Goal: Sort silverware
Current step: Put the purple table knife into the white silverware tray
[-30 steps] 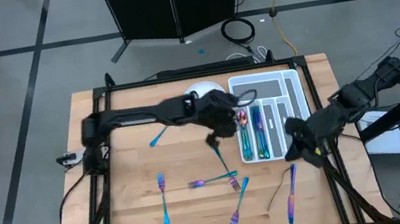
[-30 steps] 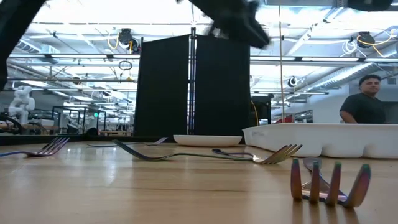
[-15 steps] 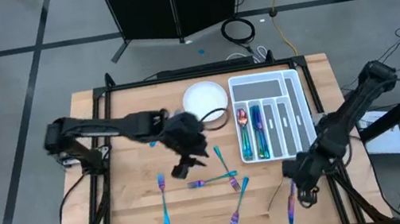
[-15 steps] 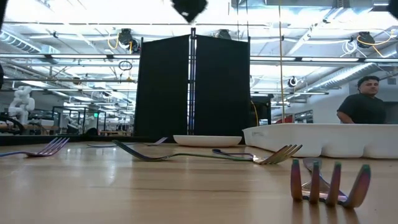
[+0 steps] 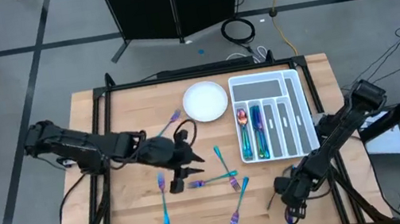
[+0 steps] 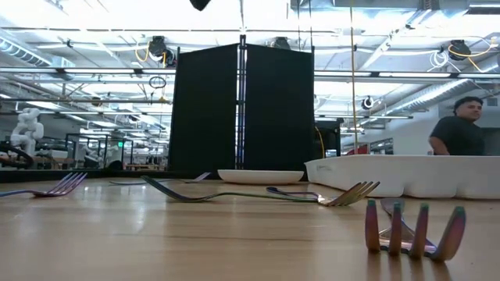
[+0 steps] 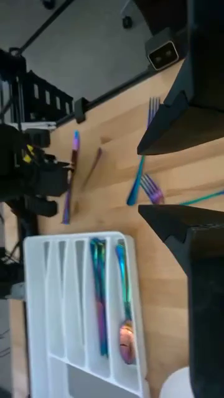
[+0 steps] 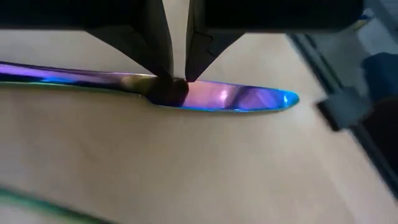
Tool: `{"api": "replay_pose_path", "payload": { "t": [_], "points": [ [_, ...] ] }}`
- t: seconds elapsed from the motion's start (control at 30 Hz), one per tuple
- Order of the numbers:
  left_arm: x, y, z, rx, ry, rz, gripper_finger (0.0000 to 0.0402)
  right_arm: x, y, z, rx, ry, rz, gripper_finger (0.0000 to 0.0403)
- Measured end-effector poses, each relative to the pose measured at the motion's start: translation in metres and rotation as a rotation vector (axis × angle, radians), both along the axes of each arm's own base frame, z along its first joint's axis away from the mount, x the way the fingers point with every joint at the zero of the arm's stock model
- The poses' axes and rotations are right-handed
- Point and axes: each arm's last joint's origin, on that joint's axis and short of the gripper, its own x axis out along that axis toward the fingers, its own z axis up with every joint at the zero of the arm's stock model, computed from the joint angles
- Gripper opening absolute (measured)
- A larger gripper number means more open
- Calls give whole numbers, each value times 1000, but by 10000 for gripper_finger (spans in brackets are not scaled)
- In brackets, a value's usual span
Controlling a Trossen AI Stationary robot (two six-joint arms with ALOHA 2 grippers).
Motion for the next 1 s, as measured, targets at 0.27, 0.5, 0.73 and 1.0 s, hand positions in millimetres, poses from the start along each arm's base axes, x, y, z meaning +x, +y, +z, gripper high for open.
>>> {"api": "replay_pose_path", "payload": {
  "t": [0.27,0.5,0.73,1.0],
  "points": [
    [-4,-18,-2,43,-2,4,138,13,8,-11,75,3,-120,38],
    [-7,-26,-3,56,-2,17,138,35,7,-7,74,-18,-286,38],
    [-9,-31,-3,65,-7,33,138,61,-2,-6,45,-111,-402,38],
    [-12,-39,-3,53,-8,61,138,94,-7,-7,15,-151,-413,31]
  ]
}}
